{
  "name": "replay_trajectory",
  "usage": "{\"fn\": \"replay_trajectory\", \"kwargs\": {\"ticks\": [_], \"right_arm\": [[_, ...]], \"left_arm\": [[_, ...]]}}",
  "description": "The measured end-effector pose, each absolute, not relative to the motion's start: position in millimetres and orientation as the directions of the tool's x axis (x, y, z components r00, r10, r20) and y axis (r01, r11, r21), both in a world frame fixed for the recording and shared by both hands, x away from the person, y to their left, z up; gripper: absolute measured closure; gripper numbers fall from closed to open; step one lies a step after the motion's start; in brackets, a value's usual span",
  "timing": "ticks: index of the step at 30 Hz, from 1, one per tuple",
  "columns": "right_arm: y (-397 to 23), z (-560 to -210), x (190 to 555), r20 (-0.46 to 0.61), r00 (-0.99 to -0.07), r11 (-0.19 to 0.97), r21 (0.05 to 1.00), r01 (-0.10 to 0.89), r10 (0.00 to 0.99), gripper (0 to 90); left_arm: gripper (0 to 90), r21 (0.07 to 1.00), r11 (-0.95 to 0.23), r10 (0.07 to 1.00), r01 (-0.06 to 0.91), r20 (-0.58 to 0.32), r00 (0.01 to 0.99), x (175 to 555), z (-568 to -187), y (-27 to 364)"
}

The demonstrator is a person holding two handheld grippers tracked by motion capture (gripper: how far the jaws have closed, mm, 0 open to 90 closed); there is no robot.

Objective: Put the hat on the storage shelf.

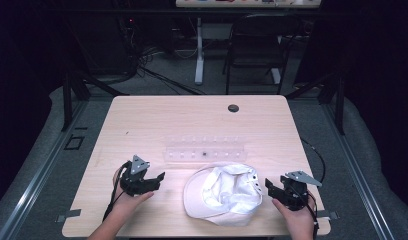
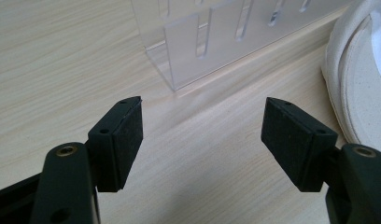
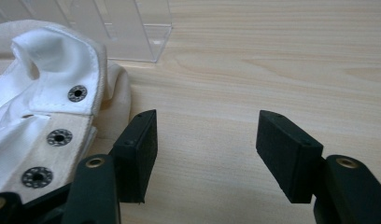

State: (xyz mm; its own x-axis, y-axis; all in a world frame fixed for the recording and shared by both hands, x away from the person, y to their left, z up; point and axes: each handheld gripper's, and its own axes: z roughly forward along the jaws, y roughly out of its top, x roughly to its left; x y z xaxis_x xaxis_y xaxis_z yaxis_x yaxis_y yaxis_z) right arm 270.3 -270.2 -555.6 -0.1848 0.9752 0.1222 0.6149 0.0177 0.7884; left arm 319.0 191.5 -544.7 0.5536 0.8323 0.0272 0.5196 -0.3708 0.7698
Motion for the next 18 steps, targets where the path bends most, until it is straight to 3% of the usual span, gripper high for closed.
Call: {"fn": "replay_trajectory", "kwargs": {"ticks": [3, 4, 5, 12, 18], "right_arm": [[-266.7, -553.1, 268.3, 0.097, -0.185, 0.035, 0.798, 0.602, 0.978, 38.8], [-263.8, -548.0, 266.5, 0.029, -0.16, 0.067, 0.823, 0.564, 0.987, 38.8], [-263.7, -547.0, 266.6, 0.024, -0.165, 0.073, 0.83, 0.552, 0.986, 38.9], [-265.9, -538.9, 266.6, 0.107, -0.174, 0.018, 0.803, 0.596, 0.979, 50.0], [-263.3, -530.7, 270.2, 0.164, -0.199, 0.012, 0.741, 0.671, 0.966, 45.7]], "left_arm": [[31.3, 0.772, -0.364, 0.829, 0.521, 0.014, 0.559, 319.3, -544.2, 192.3], [39.7, 0.785, -0.349, 0.824, 0.512, -0.003, 0.566, 317.2, -543.2, 194.3], [42.2, 0.786, -0.342, 0.819, 0.515, -0.019, 0.573, 316.5, -542.6, 194.9], [47.0, 0.789, -0.341, 0.81, 0.511, -0.029, 0.585, 314.3, -542.8, 196.1], [47.6, 0.778, -0.323, 0.825, 0.539, -0.048, 0.564, 315.8, -543.3, 199.8]]}}
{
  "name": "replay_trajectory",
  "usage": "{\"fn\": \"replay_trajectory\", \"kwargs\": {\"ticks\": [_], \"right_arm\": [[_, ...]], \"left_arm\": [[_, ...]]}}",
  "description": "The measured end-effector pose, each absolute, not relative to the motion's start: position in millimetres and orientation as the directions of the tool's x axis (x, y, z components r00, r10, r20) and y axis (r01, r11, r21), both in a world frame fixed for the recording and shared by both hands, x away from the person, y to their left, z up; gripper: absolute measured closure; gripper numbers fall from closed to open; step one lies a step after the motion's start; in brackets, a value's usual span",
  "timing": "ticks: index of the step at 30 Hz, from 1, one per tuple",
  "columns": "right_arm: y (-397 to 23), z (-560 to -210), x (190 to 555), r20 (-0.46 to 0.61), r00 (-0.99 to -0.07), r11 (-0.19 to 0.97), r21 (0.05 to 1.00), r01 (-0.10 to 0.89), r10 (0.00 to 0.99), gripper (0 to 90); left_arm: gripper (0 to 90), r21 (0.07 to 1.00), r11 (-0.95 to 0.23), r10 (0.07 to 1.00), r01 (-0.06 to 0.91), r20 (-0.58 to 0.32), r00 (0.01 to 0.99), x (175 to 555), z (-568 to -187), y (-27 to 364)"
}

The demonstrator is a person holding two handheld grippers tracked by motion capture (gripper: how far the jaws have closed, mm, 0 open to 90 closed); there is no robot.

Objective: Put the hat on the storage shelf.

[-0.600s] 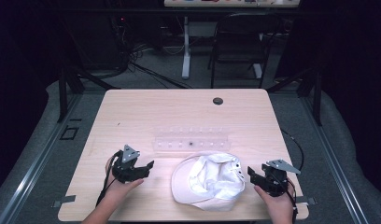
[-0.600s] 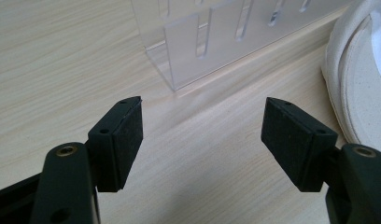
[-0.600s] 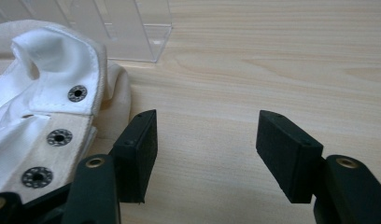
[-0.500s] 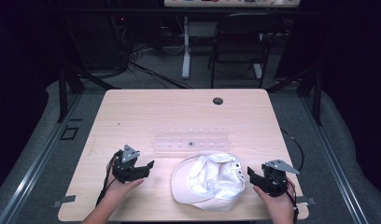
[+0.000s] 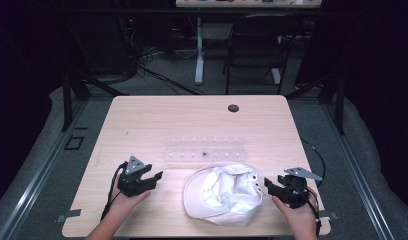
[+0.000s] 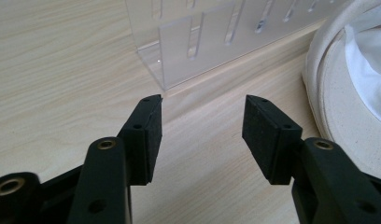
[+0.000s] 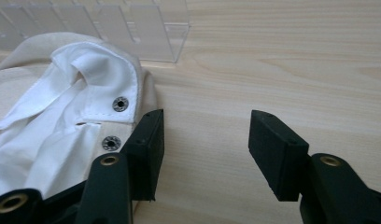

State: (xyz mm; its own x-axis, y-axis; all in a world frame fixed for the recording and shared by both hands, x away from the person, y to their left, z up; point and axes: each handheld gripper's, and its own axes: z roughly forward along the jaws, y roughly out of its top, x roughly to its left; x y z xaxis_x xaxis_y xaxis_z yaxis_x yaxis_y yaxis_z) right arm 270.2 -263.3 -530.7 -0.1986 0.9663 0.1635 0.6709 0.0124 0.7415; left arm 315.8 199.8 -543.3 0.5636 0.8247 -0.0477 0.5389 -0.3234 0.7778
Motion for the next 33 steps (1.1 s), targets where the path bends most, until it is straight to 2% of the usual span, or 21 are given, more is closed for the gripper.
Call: {"fn": "replay_trajectory", "kwargs": {"ticks": [6, 15, 18, 33], "right_arm": [[-263.7, -520.7, 279.7, 0.218, -0.2, 0.008, 0.656, 0.755, 0.955, 45.5], [-258.2, -494.4, 298.5, 0.252, -0.253, 0.093, 0.512, 0.854, 0.934, 44.8], [-258.1, -486.6, 305.1, 0.307, -0.246, 0.081, 0.463, 0.883, 0.919, 46.7], [-249.6, -482.2, 325.8, 0.388, -0.221, 0.09, 0.328, 0.94, 0.895, 49.6]], "left_arm": [[44.9, 0.755, -0.316, 0.838, 0.574, -0.061, 0.542, 319.0, -547.2, 202.4], [44.9, 0.743, -0.326, 0.836, 0.584, -0.063, 0.546, 319.3, -550.8, 200.1], [44.7, 0.744, -0.333, 0.833, 0.579, -0.055, 0.55, 318.8, -551.5, 199.4], [43.2, 0.738, -0.341, 0.825, 0.583, -0.063, 0.562, 319.3, -554.5, 198.0]]}}
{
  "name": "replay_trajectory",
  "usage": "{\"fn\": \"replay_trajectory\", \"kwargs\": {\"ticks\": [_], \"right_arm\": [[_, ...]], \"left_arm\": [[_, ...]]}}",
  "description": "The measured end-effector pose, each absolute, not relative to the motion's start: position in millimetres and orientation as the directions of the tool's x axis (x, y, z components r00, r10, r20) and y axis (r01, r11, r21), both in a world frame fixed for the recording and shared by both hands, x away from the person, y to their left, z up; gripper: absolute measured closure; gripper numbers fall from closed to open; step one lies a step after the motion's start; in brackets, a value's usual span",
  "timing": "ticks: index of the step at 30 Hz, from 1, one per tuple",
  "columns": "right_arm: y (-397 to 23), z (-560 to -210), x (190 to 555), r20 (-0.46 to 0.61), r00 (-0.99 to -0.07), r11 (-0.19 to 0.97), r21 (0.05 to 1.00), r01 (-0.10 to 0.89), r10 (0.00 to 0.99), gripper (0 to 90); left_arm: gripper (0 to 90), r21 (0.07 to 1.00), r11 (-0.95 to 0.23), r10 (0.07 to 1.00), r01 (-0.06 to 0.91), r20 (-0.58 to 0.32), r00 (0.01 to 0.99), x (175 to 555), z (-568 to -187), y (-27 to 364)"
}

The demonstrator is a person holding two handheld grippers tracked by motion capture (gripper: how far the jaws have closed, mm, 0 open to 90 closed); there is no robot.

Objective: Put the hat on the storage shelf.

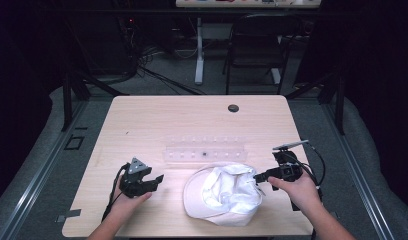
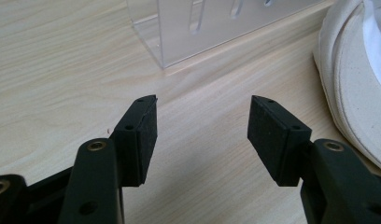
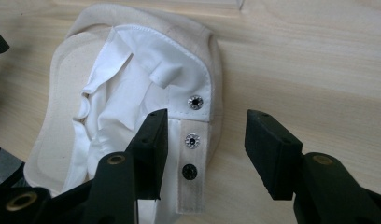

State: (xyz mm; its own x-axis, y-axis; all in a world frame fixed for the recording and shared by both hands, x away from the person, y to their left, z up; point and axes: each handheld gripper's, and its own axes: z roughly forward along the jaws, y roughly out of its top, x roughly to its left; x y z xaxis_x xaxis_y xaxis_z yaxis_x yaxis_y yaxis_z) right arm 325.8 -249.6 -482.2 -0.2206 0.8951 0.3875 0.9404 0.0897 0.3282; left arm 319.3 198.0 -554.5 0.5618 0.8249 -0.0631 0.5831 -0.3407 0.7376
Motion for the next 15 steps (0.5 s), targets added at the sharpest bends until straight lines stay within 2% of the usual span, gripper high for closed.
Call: {"fn": "replay_trajectory", "kwargs": {"ticks": [8, 10, 15], "right_arm": [[-245.9, -485.0, 331.1, 0.416, -0.209, 0.103, 0.262, 0.96, 0.885, 49.6], [-244.1, -487.2, 333.8, 0.438, -0.175, 0.065, 0.255, 0.965, 0.882, 49.6], [-245.7, -496.6, 339.6, 0.473, -0.161, 0.06, 0.222, 0.973, 0.866, 49.0]], "left_arm": [[42.7, 0.733, -0.355, 0.817, 0.58, -0.057, 0.573, 318.7, -556.0, 195.0], [42.4, 0.733, -0.358, 0.817, 0.579, -0.054, 0.574, 318.8, -556.3, 194.4], [42.4, 0.732, -0.357, 0.817, 0.58, -0.057, 0.574, 319.1, -556.4, 194.8]]}}
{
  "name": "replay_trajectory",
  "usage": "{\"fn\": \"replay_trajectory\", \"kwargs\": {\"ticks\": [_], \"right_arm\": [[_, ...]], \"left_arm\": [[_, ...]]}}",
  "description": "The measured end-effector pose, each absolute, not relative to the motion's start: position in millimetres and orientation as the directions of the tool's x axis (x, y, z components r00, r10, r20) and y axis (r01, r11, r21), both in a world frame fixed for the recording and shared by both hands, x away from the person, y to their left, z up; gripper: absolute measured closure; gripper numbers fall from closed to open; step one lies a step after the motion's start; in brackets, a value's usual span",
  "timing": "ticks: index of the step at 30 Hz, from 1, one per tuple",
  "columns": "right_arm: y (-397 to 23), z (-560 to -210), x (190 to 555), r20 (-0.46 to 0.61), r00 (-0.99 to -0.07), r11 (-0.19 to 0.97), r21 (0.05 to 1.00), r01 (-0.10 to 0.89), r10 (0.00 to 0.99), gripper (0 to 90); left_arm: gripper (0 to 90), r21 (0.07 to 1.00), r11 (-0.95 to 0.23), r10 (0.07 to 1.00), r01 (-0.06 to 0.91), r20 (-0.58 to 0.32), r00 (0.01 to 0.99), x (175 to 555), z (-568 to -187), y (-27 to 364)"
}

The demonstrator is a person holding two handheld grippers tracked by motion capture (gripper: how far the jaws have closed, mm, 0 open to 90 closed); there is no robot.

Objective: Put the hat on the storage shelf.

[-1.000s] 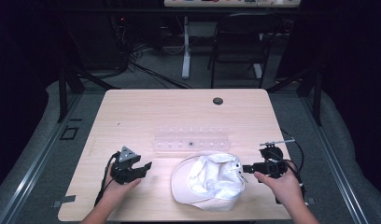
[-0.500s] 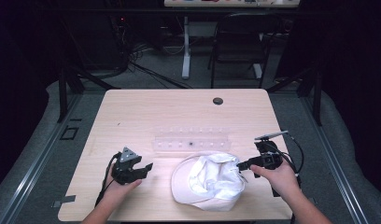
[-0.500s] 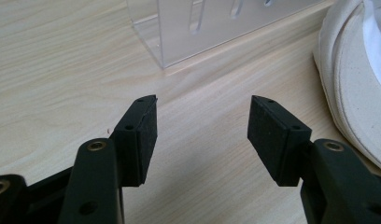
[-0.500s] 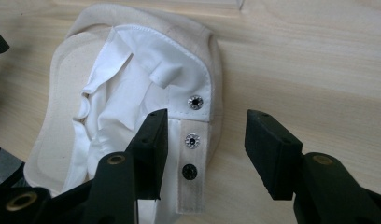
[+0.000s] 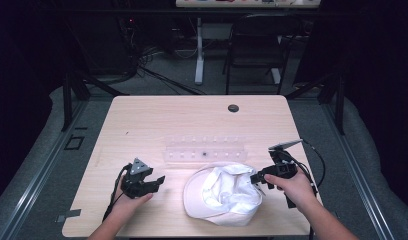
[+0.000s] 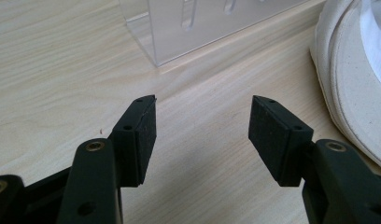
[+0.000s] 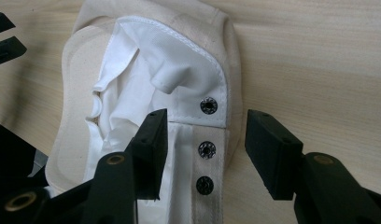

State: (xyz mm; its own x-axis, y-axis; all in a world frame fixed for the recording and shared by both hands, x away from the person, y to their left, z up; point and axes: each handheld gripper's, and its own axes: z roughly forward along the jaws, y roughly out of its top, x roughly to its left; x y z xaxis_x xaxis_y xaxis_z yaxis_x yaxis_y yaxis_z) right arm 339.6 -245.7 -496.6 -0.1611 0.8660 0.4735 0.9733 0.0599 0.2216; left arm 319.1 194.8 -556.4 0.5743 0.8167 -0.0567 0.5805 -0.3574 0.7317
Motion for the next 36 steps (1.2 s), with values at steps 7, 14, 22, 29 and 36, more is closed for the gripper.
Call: {"fn": "replay_trajectory", "kwargs": {"ticks": [7, 14, 22, 29, 36], "right_arm": [[-244.9, -511.9, 342.3, 0.527, -0.143, 0.066, 0.163, 0.984, 0.837, 48.2], [-240.7, -519.7, 343.8, 0.574, -0.13, 0.067, 0.131, 0.989, 0.808, 48.0], [-241.3, -497.5, 341.8, 0.627, -0.126, 0.032, 0.16, 0.987, 0.768, 47.7], [-239.3, -483.5, 341.1, 0.625, -0.145, 0.05, 0.168, 0.985, 0.767, 55.2], [-237.1, -483.2, 343.5, 0.584, -0.167, 0.079, 0.173, 0.982, 0.794, 65.5]], "left_arm": [[42.3, 0.73, -0.359, 0.816, 0.581, -0.057, 0.576, 319.3, -557.0, 194.4], [42.2, 0.728, -0.366, 0.814, 0.58, -0.052, 0.578, 319.6, -557.1, 194.3], [42.0, 0.729, -0.36, 0.816, 0.581, -0.055, 0.575, 319.6, -557.0, 194.5], [41.9, 0.728, -0.362, 0.816, 0.582, -0.054, 0.575, 319.7, -557.0, 194.1], [41.9, 0.728, -0.365, 0.815, 0.58, -0.051, 0.577, 319.9, -557.0, 194.6]]}}
